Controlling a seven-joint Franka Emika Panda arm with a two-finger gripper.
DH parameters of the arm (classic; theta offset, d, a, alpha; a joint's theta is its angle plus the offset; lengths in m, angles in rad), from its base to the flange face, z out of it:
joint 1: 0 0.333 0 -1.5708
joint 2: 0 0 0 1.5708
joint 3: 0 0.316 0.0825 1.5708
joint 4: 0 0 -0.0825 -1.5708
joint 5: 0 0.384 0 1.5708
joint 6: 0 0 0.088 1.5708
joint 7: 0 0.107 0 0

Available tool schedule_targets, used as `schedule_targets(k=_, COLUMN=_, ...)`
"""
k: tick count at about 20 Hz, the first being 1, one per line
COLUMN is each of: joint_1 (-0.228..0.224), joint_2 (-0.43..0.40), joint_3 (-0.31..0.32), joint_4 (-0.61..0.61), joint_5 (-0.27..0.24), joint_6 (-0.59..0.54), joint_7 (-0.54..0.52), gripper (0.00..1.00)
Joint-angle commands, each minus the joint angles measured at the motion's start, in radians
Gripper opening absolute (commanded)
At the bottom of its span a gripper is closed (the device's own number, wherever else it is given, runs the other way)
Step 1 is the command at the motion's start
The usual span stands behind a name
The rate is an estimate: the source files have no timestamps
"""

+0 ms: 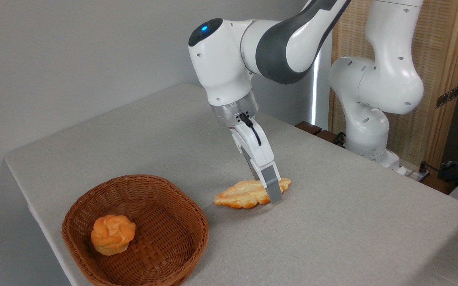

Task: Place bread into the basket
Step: 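Close the gripper on the edge of the leaf-shaped bread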

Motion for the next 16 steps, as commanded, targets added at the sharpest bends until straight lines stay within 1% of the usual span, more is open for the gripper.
schedule_targets(k=1, joint_1=0.001, joint_2=-0.002, joint_3=-0.006, joint_4=-0.01, joint_5=0.014, joint_6=0.04, joint_7=0.008, gripper=1.0)
schedule_targets(k=7, joint_1=-0.001, joint_2=0.005, joint_3=-0.009, joint_4=-0.009, joint_5=0.014, joint_6=0.054, joint_7=0.006, gripper=1.0)
schedule_targets(k=10, joint_1=-0.001, joint_2=0.01, joint_3=-0.009, joint_4=-0.01, joint_5=0.012, joint_6=0.094, joint_7=0.005, gripper=1.0)
schedule_targets(k=16, joint_1=-0.005, joint_2=0.028, joint_3=-0.013, joint_4=-0.01, joint_5=0.012, joint_6=0.109, joint_7=0.003, gripper=1.0)
